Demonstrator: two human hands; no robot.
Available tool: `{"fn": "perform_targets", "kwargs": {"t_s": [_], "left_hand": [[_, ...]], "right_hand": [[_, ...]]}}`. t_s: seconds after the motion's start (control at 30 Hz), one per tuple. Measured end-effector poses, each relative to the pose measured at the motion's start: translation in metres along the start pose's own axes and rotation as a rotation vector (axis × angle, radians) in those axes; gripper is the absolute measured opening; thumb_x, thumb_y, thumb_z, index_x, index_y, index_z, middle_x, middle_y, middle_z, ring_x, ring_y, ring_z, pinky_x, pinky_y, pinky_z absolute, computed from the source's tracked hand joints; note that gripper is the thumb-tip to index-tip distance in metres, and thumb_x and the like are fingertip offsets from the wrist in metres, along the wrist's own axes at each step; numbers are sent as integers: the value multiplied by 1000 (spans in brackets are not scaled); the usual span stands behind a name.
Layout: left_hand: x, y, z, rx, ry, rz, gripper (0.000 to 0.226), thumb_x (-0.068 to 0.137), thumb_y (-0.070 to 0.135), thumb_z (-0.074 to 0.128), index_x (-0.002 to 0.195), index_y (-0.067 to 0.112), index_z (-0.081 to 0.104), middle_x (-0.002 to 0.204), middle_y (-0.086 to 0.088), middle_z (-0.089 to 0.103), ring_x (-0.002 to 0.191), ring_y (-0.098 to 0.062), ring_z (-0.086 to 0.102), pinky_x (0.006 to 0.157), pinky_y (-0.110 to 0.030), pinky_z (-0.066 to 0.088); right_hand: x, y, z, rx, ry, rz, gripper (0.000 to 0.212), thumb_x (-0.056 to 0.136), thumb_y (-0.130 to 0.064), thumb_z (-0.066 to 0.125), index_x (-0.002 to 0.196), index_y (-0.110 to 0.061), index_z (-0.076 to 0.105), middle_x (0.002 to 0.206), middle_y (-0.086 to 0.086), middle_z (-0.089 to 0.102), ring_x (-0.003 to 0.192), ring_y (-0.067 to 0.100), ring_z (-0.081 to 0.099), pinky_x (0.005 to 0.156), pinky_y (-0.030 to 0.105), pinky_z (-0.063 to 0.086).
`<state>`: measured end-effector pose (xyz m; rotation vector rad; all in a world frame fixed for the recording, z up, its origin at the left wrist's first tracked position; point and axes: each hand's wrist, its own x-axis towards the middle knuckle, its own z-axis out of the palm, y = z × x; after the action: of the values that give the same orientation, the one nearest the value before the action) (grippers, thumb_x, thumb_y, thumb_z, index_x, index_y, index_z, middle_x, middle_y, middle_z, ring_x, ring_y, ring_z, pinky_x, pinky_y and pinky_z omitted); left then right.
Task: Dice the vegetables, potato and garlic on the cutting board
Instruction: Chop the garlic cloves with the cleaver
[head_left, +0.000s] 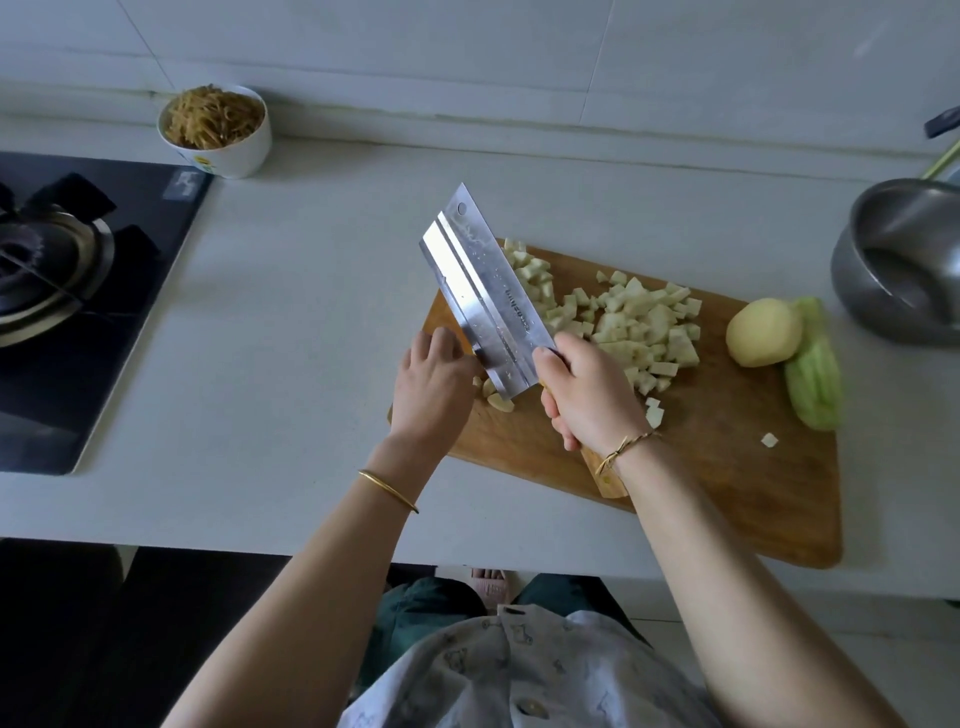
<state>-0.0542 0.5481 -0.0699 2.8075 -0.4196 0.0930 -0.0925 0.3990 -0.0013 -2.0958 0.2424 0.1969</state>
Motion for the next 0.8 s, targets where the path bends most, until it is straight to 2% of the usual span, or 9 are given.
{"fn": "perform_targets", "kwargs": {"t_s": [0.07, 0.17, 0.23, 0.33, 0.43, 0.53, 0.7, 0.8], "left_hand": [[1, 0, -1, 3, -45, -7, 17, 86, 16, 64, 102, 15, 70, 110, -9, 47, 106, -31, 41, 92, -33, 32], [1, -3, -2, -31, -58, -33, 20, 89, 24, 62, 106, 16, 67, 115, -6, 45, 110, -27, 38, 96, -30, 29], [-1, -4, -3, -105, -25, -57, 21, 86, 27, 67, 104, 15, 68, 112, -7, 48, 108, -27, 41, 94, -33, 33], [-7, -9, -8, -271, 97, -112, 15, 82, 18, 72, 96, 14, 70, 106, -7, 51, 102, -27, 44, 89, -33, 39], [-18, -21, -17, -427, 202, -202, 11, 82, 15, 71, 93, 15, 67, 102, -2, 54, 98, -21, 46, 87, -29, 37], [-30, -34, -21, -498, 190, -288, 9, 85, 16, 68, 92, 17, 63, 93, 8, 59, 92, -18, 50, 81, -26, 37], [-39, -39, -13, -511, 121, -431, 7, 86, 15, 63, 93, 14, 63, 91, 5, 58, 83, -16, 55, 69, -25, 40], [-43, -37, -9, -467, 98, -459, 9, 85, 13, 62, 94, 12, 64, 94, 1, 58, 79, -17, 54, 67, -29, 44]], "right_hand": [[0, -1, 1, -2, 2, -5, 32, 99, -20, 39, 68, -12, 35, 55, 9, 48, 35, 18, 34, 34, 24, 34], [1, -2, 2, 4, 15, -15, 32, 99, -19, 39, 68, -12, 36, 55, 9, 48, 34, 18, 35, 34, 23, 34], [3, -2, 3, 9, 26, -19, 32, 99, -18, 39, 68, -12, 36, 55, 9, 48, 33, 17, 36, 33, 23, 34], [5, -2, 4, 11, 34, -17, 32, 99, -19, 40, 68, -12, 36, 55, 8, 48, 33, 16, 36, 34, 22, 34], [7, -1, 9, 8, 15, 5, 31, 98, -19, 40, 68, -11, 37, 54, 7, 48, 33, 16, 35, 35, 23, 35], [6, -1, 18, 8, -24, 26, 28, 96, -19, 40, 70, -10, 36, 55, 8, 47, 34, 18, 35, 35, 24, 35], [5, -2, 34, -35, -109, 34, 30, 96, -21, 40, 69, -12, 34, 58, 10, 47, 35, 16, 33, 35, 24, 35], [6, -1, 40, -57, -138, 39, 30, 97, -22, 40, 69, -12, 35, 58, 9, 47, 36, 17, 34, 34, 23, 35]]}}
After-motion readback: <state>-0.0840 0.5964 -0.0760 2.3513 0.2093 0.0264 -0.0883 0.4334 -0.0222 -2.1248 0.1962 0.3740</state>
